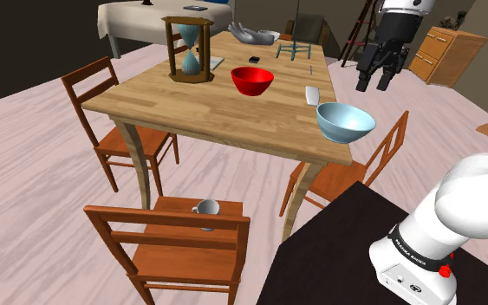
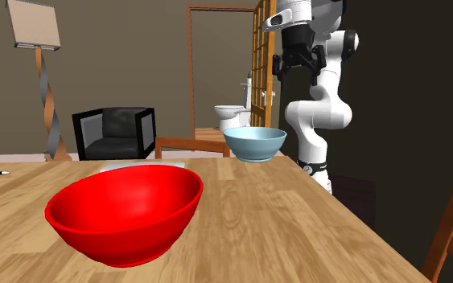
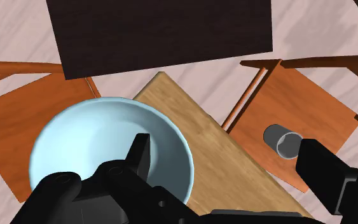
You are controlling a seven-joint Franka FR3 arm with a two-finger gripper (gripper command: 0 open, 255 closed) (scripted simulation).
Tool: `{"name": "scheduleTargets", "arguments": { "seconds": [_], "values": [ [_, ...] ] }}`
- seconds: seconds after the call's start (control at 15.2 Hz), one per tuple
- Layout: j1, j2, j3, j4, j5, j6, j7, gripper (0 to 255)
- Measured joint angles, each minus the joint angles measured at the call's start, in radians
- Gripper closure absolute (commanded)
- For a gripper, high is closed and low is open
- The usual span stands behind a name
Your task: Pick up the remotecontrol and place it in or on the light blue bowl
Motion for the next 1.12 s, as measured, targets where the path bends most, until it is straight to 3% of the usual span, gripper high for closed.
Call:
{"name": "scheduleTargets", "arguments": {
  "seconds": [0.26, 1.12],
  "values": [
    [-0.015, 0.058, -0.006, 0.004, -0.008, 0.058, 0.016, 0],
    [-0.096, 0.462, -0.056, 0.154, -0.034, 0.347, 0.128, 0]
  ]
}}
